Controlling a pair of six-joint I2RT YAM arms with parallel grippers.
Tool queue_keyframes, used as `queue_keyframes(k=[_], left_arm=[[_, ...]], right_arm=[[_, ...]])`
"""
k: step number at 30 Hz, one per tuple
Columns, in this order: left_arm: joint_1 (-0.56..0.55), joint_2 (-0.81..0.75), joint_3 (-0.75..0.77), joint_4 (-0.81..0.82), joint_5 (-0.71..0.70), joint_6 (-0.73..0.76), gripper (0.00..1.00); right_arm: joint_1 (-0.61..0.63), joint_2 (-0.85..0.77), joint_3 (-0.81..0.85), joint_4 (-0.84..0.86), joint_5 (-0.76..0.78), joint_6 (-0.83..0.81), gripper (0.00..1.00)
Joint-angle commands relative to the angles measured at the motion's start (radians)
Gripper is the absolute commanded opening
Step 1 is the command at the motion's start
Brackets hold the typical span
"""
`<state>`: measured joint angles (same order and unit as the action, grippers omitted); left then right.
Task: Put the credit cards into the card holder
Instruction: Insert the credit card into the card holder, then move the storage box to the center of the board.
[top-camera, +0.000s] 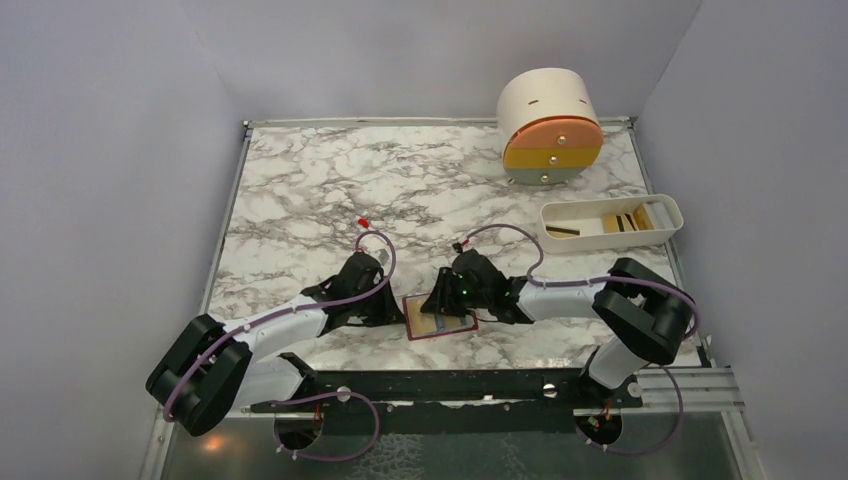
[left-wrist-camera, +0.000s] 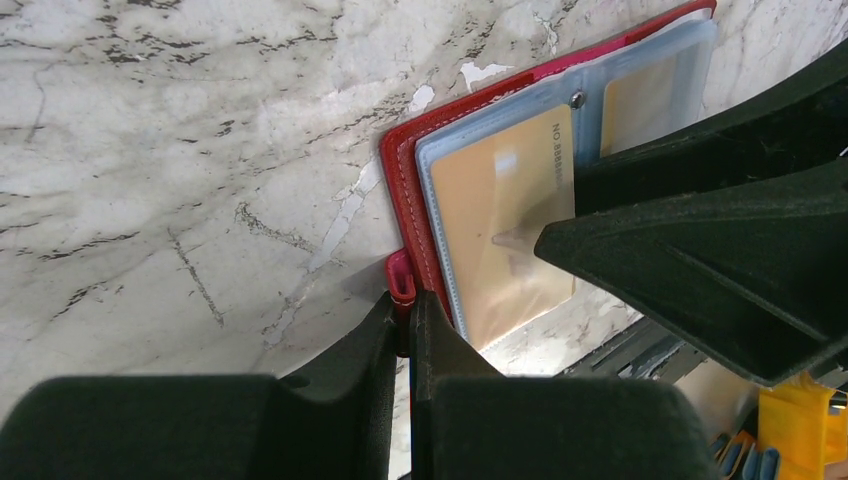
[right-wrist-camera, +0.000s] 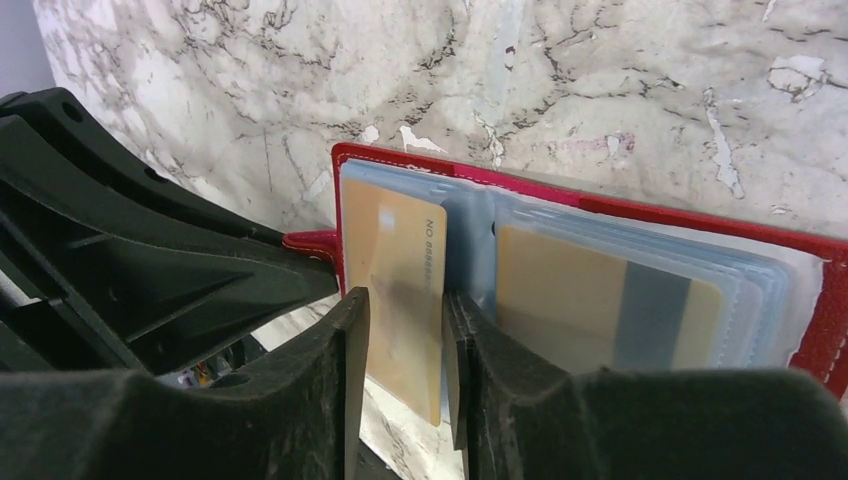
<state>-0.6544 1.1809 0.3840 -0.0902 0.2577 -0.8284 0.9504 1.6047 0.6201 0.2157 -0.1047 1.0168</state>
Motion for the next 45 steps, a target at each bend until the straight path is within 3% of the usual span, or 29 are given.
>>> queue_keyframes(k=[1,4,10,17,27,33,45], left_arm=[[-0.002,-0.007,0.017,-0.055,-0.022,0.022,0.00],[-0.002,-0.011,0.019,-0.072,-0.034,0.034,0.00],[-0.001,-0.032,0.022,-0.087,-0.044,0.047,0.00],[-0.001,-0.055,0.034,-0.109,-0.049,0.067,0.00],[-0.001,-0.072,0.052,-0.120,-0.041,0.066,0.00],[-0.001,-0.074,0.055,-0.122,-0.042,0.069,0.00],[-0.001,-0.063,0.067,-0.126,-0.042,0.071,0.00]], right_arm=[[0.019,-0.013,0.057,-0.178,0.079,-0.034,0.38],[0.018,-0.066,0.092,-0.296,0.139,-0.112,0.50],[-0.030,-0.179,0.225,-0.556,0.276,-0.280,0.57],[-0.291,-0.224,0.342,-0.660,0.351,-0.576,0.70],[-0.588,-0.065,0.502,-0.701,0.438,-0.803,0.74],[-0.624,0.015,0.496,-0.684,0.417,-0.831,0.75],[-0.626,0.006,0.427,-0.666,0.155,-0.831,0.60]])
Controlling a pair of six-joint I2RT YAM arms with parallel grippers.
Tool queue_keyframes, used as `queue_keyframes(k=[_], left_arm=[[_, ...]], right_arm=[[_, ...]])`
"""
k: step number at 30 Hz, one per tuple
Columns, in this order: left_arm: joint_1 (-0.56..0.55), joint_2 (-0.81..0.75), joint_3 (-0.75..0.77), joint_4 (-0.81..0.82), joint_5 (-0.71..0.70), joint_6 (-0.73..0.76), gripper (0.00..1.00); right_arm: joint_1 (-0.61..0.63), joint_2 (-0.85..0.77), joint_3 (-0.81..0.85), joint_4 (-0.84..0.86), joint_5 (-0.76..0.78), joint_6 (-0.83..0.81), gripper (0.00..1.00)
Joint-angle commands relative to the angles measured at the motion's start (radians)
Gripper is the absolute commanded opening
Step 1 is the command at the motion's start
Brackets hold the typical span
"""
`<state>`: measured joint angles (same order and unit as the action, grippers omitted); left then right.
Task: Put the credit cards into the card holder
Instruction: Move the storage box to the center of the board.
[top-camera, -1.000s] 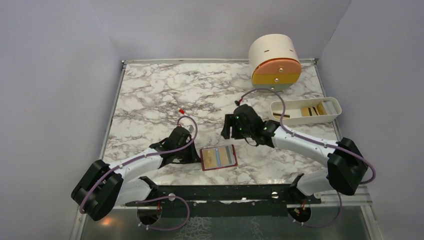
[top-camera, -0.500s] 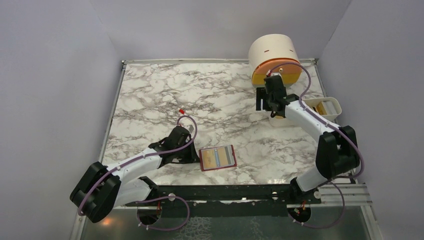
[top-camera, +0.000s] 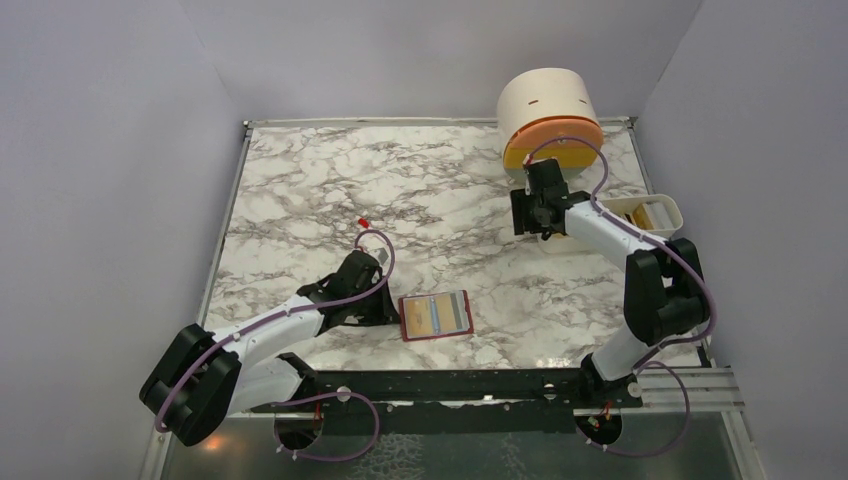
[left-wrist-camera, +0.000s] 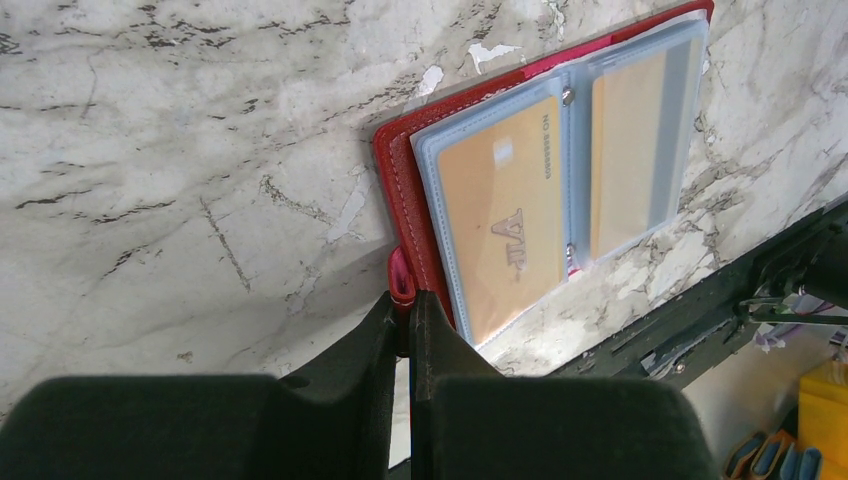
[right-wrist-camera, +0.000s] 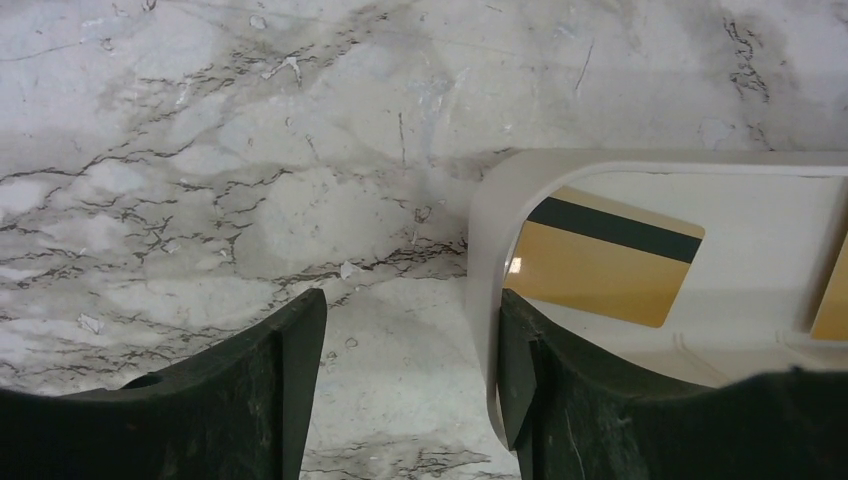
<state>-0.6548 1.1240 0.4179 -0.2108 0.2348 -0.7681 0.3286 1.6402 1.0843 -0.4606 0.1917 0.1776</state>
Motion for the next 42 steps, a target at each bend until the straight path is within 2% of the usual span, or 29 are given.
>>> queue_keyframes(k=[1,10,15,24,29,35,39,42], left_arm=[[0.000,-0.007,0.031,-0.004,-0.020,0.010,0.00],[-0.001,-0.010,0.020,0.002,-0.015,0.006,0.00],[-0.001,-0.012,0.014,0.008,-0.012,0.004,0.00],[0.000,-0.019,0.002,0.014,-0.007,-0.002,0.00],[0.000,-0.027,0.000,0.013,-0.009,0.000,0.00],[0.000,-0.014,-0.002,0.026,0.011,0.010,0.00],[0.000,-0.007,0.002,0.027,0.034,0.025,0.00],[-0.001,-0.013,0.001,0.026,0.042,0.026,0.00]], right_arm=[[-0.004,-0.038,-0.045,0.010,-0.160,0.018,0.58],[0.038,-0.117,-0.126,0.036,-0.319,0.118,0.51],[0.139,-0.140,-0.151,0.080,-0.323,0.215,0.49],[0.364,-0.038,-0.080,0.102,-0.301,0.304,0.49],[0.394,-0.027,-0.012,0.041,-0.292,0.283,0.49],[0.393,-0.071,0.061,-0.043,-0.222,0.175,0.56],[0.380,-0.088,0.096,-0.116,-0.078,0.093,0.63],[0.343,-0.085,0.116,-0.174,0.041,0.032,0.64]])
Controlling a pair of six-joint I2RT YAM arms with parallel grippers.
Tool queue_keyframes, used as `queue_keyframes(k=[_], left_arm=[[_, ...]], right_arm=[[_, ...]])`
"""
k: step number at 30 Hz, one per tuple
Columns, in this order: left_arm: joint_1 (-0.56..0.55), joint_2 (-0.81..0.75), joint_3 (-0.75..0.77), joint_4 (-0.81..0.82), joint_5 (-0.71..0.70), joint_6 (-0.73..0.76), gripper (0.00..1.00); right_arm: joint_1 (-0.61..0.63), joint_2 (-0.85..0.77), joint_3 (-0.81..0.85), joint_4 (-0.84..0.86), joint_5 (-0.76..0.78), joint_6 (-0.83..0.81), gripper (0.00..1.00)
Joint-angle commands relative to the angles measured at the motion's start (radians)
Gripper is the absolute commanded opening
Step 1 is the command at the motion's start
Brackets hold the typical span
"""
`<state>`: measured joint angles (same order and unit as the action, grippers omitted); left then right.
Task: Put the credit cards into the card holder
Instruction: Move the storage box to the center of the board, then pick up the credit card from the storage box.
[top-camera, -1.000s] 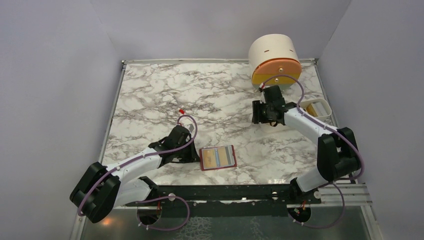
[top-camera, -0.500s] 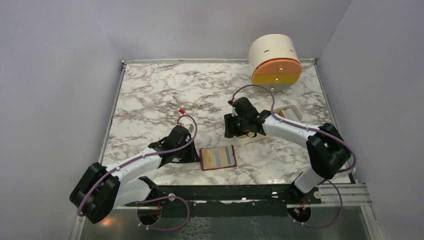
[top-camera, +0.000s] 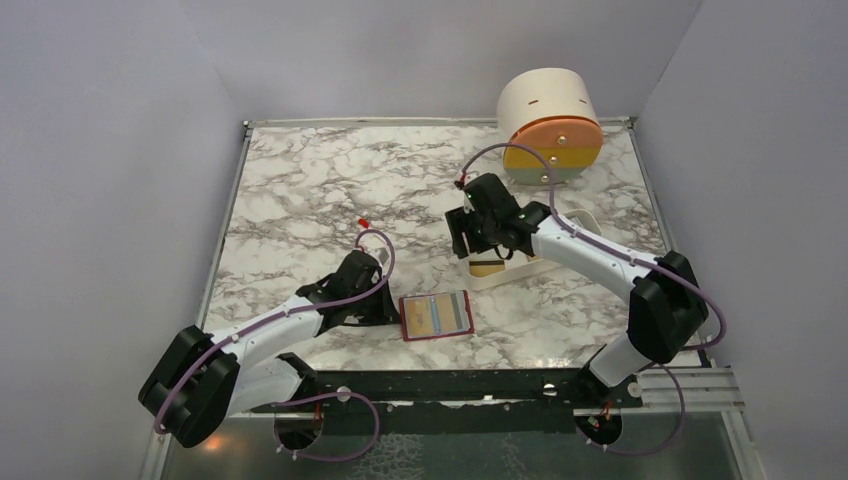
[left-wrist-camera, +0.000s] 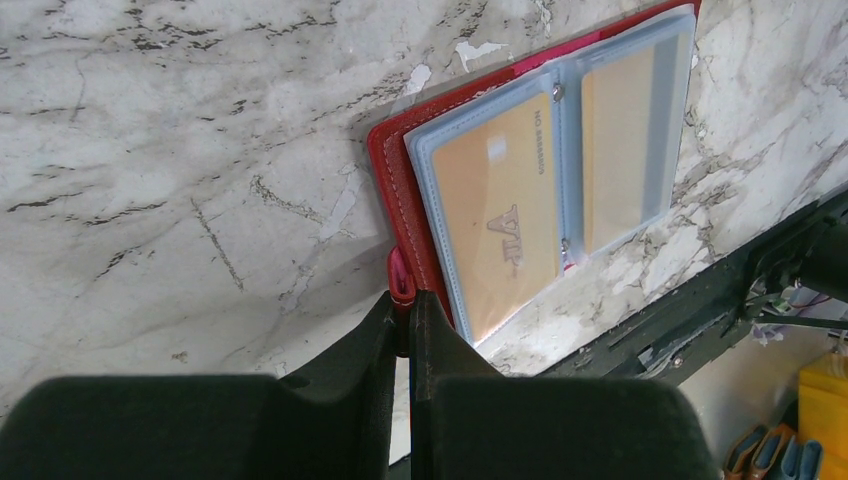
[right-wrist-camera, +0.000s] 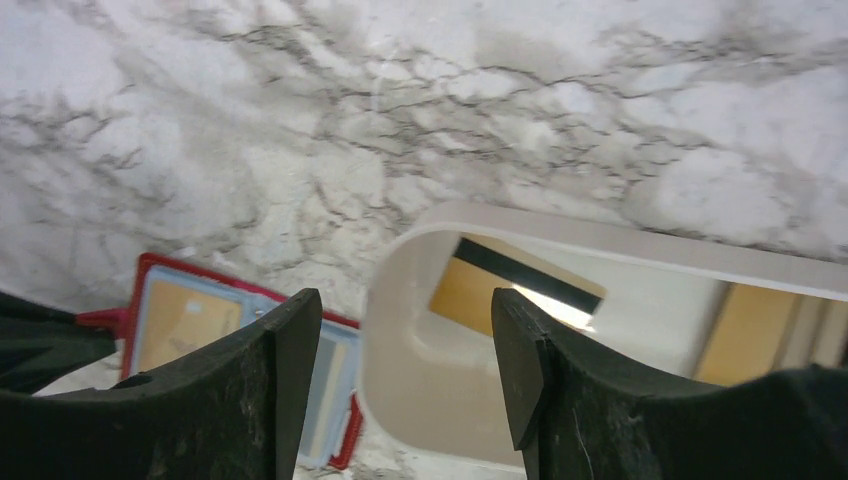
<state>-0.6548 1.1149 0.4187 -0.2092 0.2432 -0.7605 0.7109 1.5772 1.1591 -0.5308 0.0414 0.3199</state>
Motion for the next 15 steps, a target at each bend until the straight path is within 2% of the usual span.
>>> queue_keyframes(k=[1,7,15], left_arm=[[0.000,-0.006,-0.001,0.025,0.035,0.016,0.00],[-0.002,-0.018,-0.004,0.026,0.042,0.015,0.00],[-0.002,-0.022,-0.006,0.029,0.042,0.014,0.00]], right_arm=[[-0.056,-0.023,0.046,-0.123,0.227,-0.126,0.64],[-0.206,-0.054,0.028,-0.165,0.431,-0.223,0.66],[-0.378,-0.081,-0.050,-0.075,0.532,-0.374,0.66]])
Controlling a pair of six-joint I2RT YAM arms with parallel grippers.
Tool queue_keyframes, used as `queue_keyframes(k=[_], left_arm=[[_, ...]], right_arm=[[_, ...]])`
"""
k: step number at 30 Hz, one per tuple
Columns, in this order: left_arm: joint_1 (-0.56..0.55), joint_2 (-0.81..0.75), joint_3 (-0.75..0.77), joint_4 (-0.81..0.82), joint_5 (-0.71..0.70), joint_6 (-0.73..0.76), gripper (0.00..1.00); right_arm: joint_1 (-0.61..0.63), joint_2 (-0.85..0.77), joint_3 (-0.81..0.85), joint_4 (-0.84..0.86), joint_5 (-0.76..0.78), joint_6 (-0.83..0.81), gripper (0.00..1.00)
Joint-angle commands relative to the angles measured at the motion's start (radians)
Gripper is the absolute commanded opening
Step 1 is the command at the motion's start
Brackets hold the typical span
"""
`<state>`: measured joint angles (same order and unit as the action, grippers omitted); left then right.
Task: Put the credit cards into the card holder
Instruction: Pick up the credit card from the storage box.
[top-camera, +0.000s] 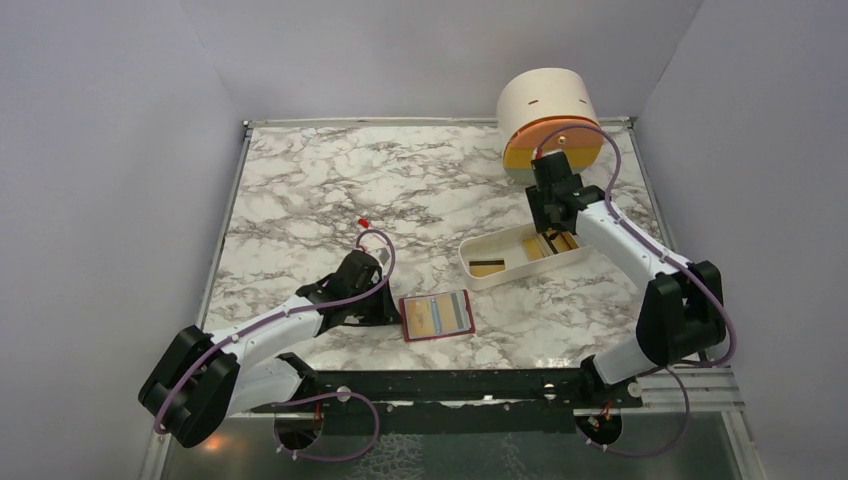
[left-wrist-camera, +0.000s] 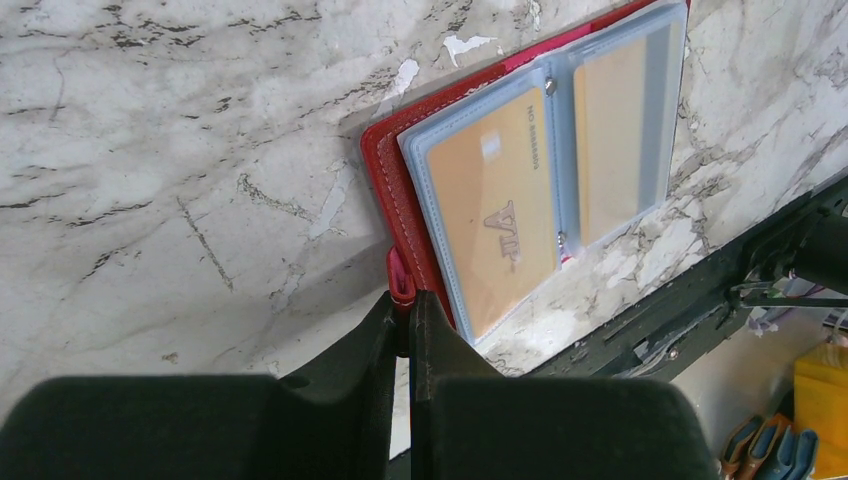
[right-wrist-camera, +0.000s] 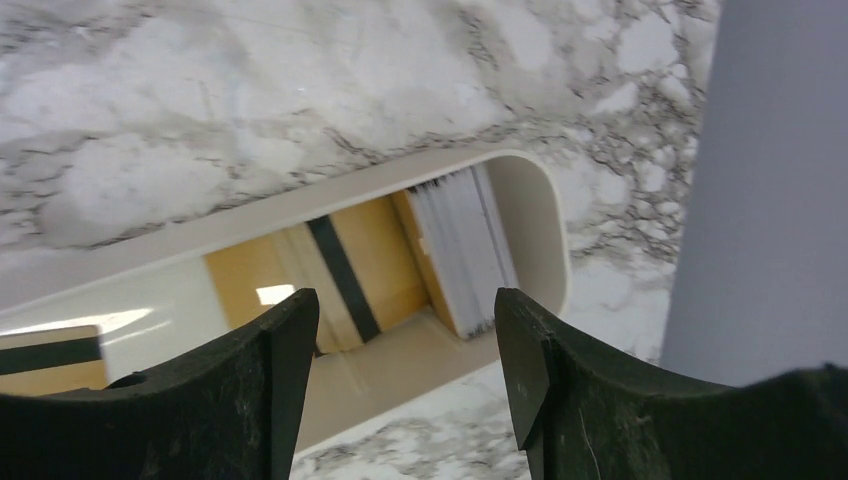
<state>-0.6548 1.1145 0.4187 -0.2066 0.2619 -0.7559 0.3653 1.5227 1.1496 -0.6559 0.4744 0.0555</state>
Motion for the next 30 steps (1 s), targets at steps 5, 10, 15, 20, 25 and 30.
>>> queue_keyframes(k=[5,10,15,20,25,30], left_arm=[[-0.002,-0.021,-0.005,0.029,0.028,0.013,0.00],[-0.002,-0.014,-0.011,0.040,0.044,0.009,0.00],[-0.002,-0.017,-0.010,0.040,0.043,0.012,0.00],[-0.002,-0.006,-0.009,0.046,0.043,0.013,0.00],[-0.002,0.005,-0.005,0.048,0.043,0.017,0.00],[-0.002,0.008,-0.005,0.049,0.041,0.018,0.00]], right_arm=[[-0.092,0.025,-0.058,0.096,0.105,-0.184,0.65],[-0.118,0.080,-0.064,0.118,0.098,-0.215,0.64],[-0.132,0.119,-0.071,0.151,0.070,-0.226,0.61],[-0.137,0.150,-0.084,0.183,0.072,-0.232,0.60],[-0.140,0.178,-0.082,0.188,0.097,-0.223,0.53],[-0.140,0.166,-0.067,0.175,0.122,-0.218,0.46]])
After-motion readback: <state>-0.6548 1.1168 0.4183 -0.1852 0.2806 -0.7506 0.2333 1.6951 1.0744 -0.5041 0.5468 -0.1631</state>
